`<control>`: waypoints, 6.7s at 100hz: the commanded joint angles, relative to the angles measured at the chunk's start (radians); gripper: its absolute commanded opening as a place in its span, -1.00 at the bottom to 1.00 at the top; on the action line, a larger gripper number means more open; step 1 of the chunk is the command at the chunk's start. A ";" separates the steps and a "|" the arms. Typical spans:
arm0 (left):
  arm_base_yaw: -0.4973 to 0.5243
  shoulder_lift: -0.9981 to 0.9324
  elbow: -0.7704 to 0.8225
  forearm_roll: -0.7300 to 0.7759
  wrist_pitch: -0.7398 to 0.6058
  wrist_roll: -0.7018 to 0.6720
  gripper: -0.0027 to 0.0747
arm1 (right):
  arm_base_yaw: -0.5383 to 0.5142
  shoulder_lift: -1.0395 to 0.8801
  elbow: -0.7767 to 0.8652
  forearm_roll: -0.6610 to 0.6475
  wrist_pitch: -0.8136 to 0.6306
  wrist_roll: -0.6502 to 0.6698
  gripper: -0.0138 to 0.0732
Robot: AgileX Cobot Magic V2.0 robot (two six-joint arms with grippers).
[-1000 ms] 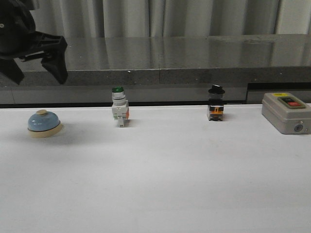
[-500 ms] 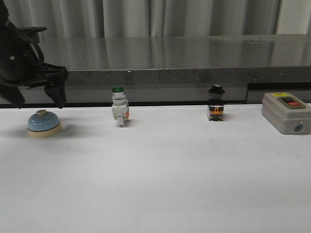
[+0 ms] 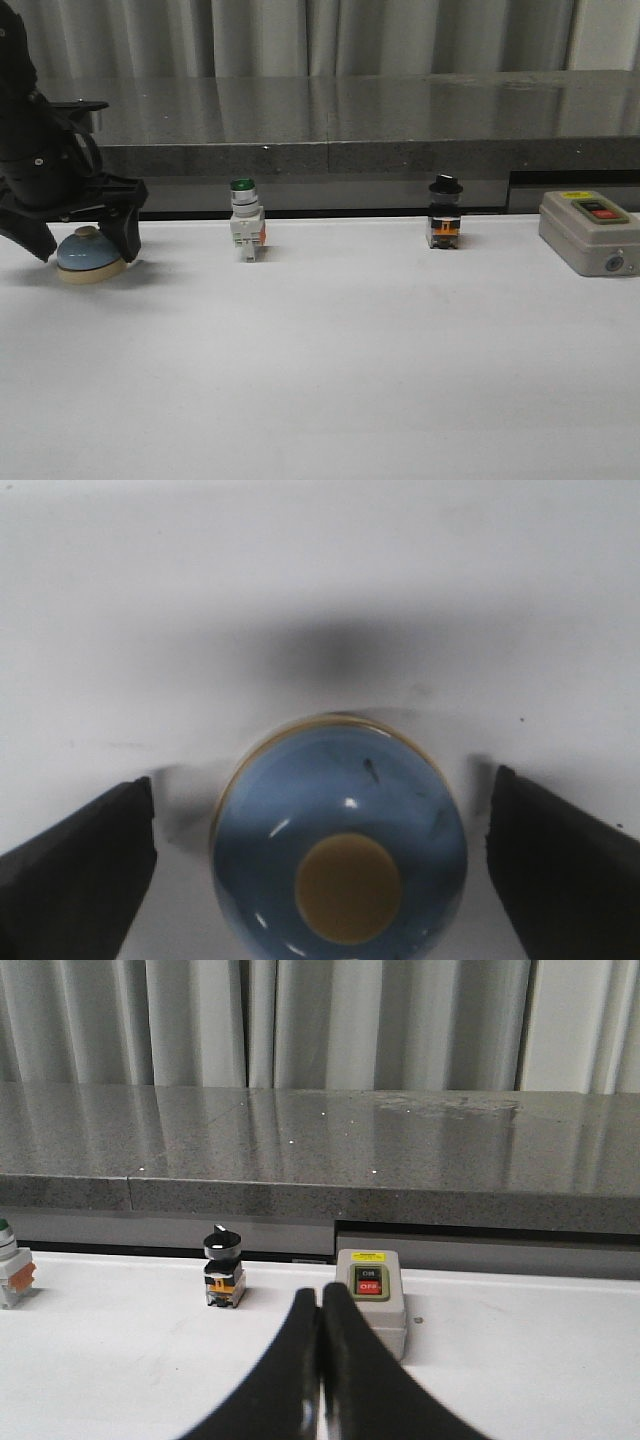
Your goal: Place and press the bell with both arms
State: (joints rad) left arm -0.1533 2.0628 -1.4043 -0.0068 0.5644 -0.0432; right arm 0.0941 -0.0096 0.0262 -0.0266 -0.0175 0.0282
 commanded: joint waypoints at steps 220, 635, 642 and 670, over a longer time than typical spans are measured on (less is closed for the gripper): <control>-0.575 0.020 -0.141 0.007 0.027 0.054 -0.61 | -0.006 -0.015 -0.013 -0.005 -0.083 -0.004 -0.82; 0.098 -2.026 1.336 0.059 -0.552 0.043 -0.98 | -0.006 -0.015 -0.013 -0.005 -0.083 -0.004 -0.82; 0.114 -2.055 1.363 0.059 -0.552 0.043 -0.98 | -0.006 -0.015 -0.013 -0.005 -0.083 -0.004 -0.82; 0.124 -2.098 1.445 0.059 -0.618 0.043 -0.98 | -0.006 -0.015 -0.013 -0.005 -0.083 -0.004 -0.82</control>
State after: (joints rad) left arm -0.0309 -0.0039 -0.0003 0.0513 0.0705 0.0073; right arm 0.0941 -0.0096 0.0262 -0.0266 -0.0175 0.0282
